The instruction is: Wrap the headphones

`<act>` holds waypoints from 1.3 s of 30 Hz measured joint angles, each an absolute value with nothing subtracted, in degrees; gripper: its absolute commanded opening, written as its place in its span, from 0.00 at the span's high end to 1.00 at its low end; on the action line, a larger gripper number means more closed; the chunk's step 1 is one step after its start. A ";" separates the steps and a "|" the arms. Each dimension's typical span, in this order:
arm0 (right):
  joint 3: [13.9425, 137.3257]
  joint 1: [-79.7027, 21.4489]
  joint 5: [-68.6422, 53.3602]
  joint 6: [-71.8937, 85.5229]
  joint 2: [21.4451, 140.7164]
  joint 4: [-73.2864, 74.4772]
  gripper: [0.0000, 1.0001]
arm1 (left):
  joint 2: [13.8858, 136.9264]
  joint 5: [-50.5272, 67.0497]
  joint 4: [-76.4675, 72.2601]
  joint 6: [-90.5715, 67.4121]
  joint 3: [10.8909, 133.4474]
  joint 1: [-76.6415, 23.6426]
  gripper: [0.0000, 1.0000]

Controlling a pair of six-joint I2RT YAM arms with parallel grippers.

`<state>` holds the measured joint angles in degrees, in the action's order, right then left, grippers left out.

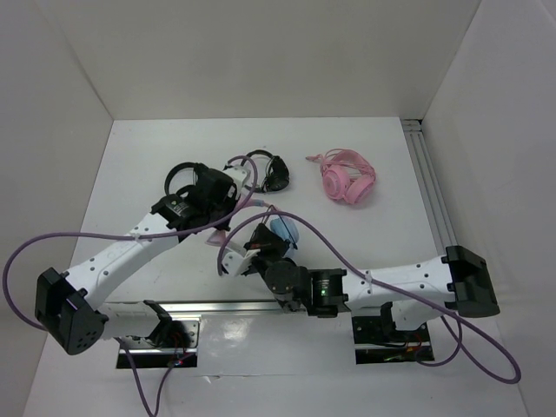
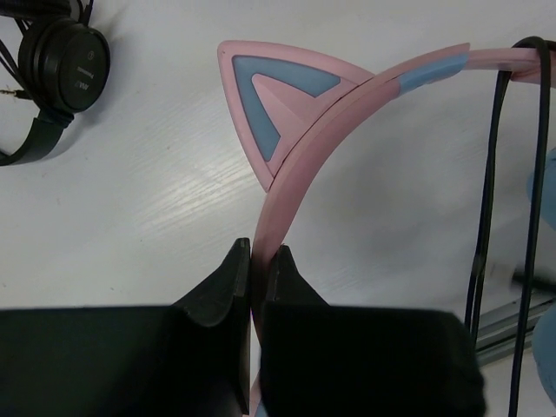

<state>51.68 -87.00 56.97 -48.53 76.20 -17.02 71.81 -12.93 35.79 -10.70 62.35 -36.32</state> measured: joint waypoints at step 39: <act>51.46 -57.45 23.27 -22.57 72.16 -6.76 0.99 | 73.19 -14.92 24.05 -12.38 61.06 -37.76 1.00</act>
